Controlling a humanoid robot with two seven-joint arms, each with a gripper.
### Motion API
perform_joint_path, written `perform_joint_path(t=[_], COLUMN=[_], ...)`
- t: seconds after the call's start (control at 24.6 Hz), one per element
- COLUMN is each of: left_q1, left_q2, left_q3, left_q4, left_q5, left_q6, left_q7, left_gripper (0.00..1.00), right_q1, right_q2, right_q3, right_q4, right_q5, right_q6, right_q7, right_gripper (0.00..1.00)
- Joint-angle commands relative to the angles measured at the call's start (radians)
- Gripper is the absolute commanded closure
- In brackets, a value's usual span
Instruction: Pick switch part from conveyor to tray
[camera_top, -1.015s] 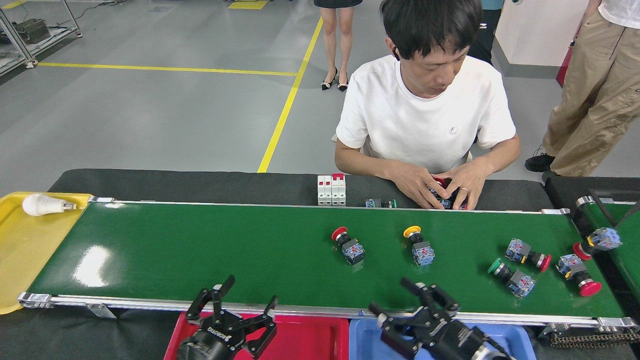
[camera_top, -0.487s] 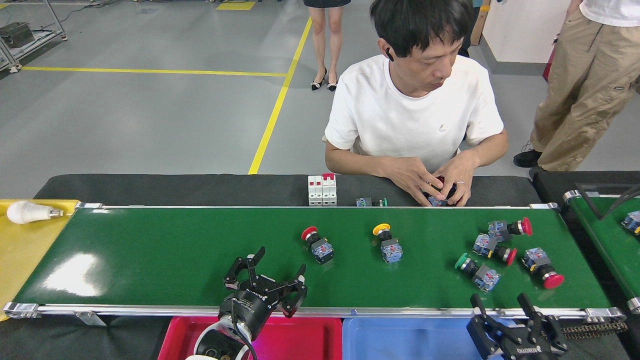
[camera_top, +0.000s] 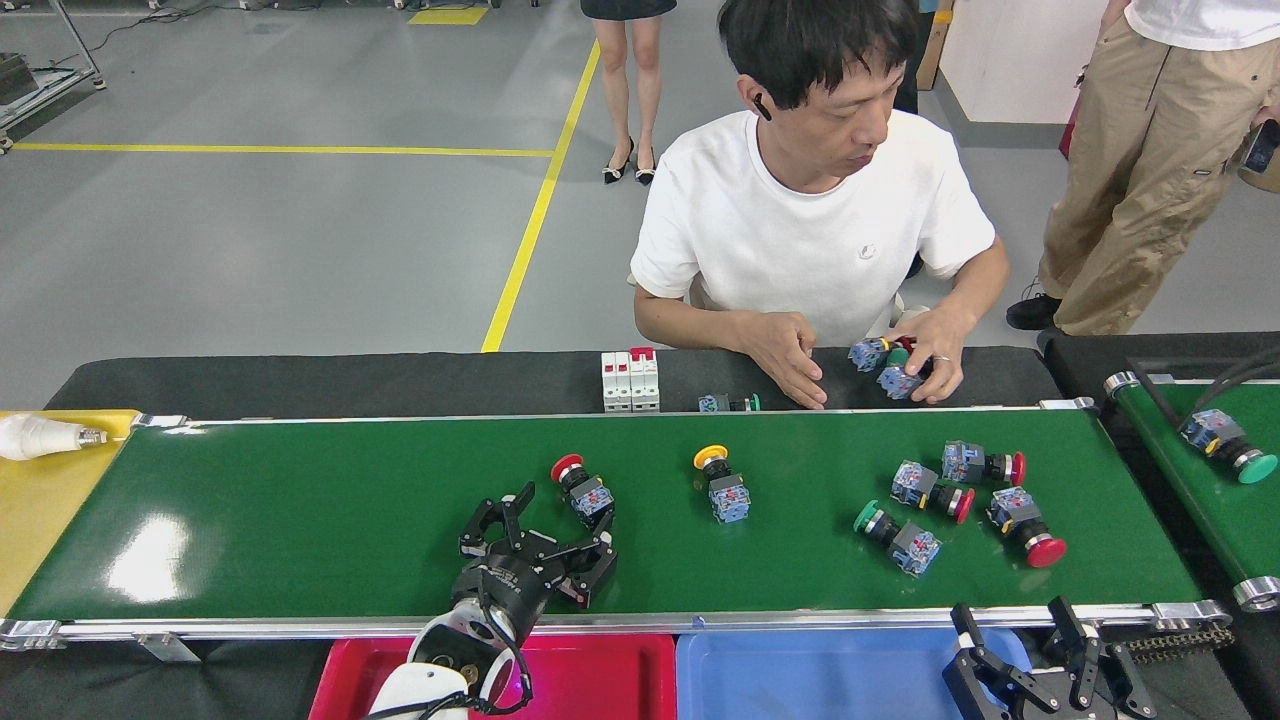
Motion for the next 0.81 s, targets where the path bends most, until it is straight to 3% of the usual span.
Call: perform_joint_path(t=[0.0, 0.04, 0.08, 0.2, 0.37, 0.53, 0.65, 0.77], left_q1=[-0.029, -0.029, -0.029, -0.023, 0.028, 0.186, 0.358, 0.519], left_q2=[0.003, 0.006, 0.009, 0.018, 0.018, 0.073, 0.116, 0.151], left_q3=[0.0, 0.004, 0.003, 0.001, 0.01, 0.018, 0.064, 0.122], left_q4=[0.018, 0.023, 0.024, 0.023, -0.053, -0.321, -0.527, -0.642], left_q5=[-0.003, 0.0, 0.0, 0.006, 0.04, 0.066, 0.103, 0.107], left_q6=[0.016, 0.011, 0.007, -0.012, -0.027, -0.075, -0.136, -0.204], left_q7=[0.012, 0.016, 0.026, 0.041, 0.043, 0.041, 0.04, 0.044], left_gripper=[0.22, 0.31, 0.51, 0.83, 0.83, 0.83, 0.83, 0.82], right_q1=[-0.035, -0.046, -0.055, -0.126, -0.221, -0.284, -0.319, -0.333], right_q2=[-0.001, -0.004, -0.005, 0.001, 0.002, 0.004, 0.016, 0.008], right_q3=[0.039, 0.061, 0.076, 0.128, 0.206, 0.294, 0.308, 0.323], right_q4=[0.012, 0.018, 0.029, 0.083, 0.182, 0.281, 0.307, 0.313], right_q5=[0.014, 0.014, 0.016, 0.029, 0.052, 0.054, 0.046, 0.04], right_q6=[0.014, 0.014, 0.014, 0.018, 0.081, 0.12, 0.115, 0.055], right_q7=[0.036, 0.038, 0.038, 0.045, 0.051, 0.054, 0.056, 0.059], right_gripper=[0.01, 0.01, 0.01, 0.01, 0.01, 0.03, 0.22, 0.72])
